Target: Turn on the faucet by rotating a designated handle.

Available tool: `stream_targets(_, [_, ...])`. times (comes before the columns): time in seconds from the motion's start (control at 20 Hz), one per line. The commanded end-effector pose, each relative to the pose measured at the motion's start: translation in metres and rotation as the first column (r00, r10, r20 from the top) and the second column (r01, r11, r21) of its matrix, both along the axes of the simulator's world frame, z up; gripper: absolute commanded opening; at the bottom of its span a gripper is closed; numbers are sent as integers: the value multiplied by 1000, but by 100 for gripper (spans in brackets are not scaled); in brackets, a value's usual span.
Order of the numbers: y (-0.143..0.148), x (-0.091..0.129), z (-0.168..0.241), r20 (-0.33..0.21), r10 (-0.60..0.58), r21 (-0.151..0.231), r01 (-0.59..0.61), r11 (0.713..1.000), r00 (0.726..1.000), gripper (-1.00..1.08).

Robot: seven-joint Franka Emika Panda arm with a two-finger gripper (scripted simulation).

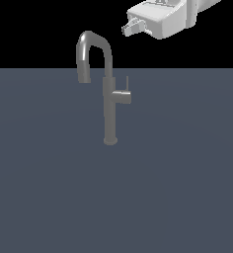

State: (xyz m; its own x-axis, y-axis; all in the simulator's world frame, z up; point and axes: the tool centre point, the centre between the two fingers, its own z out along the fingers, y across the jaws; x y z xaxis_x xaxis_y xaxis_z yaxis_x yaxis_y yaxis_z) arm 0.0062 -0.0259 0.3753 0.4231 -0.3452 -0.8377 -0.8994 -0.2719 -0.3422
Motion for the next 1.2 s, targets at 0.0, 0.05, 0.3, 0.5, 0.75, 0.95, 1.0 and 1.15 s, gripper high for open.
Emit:
stream_targets(0.0, [-5,11,-13,-45,-54,56,56,997,998,-100])
stream_targets(0.05, [-6,15,-19,-63,-74,77,79,994,995,-100])
stream_targets(0.3, [-14,32,-49,-164,-170,177,199,964,972,-100])
stream_targets(0.5, [-18,43,-74,-247,-235,244,295,924,940,-100])
stream_targets(0.75, [-20,52,-100,-331,-287,299,388,872,899,-100])
stream_targets(0.95, [-20,56,-115,-380,-311,326,441,836,871,-100])
stream_targets(1.0, [-20,57,-118,-389,-316,331,451,829,865,-100])
stream_targets(1.15, [-19,58,-124,-411,-325,341,475,811,852,-100])
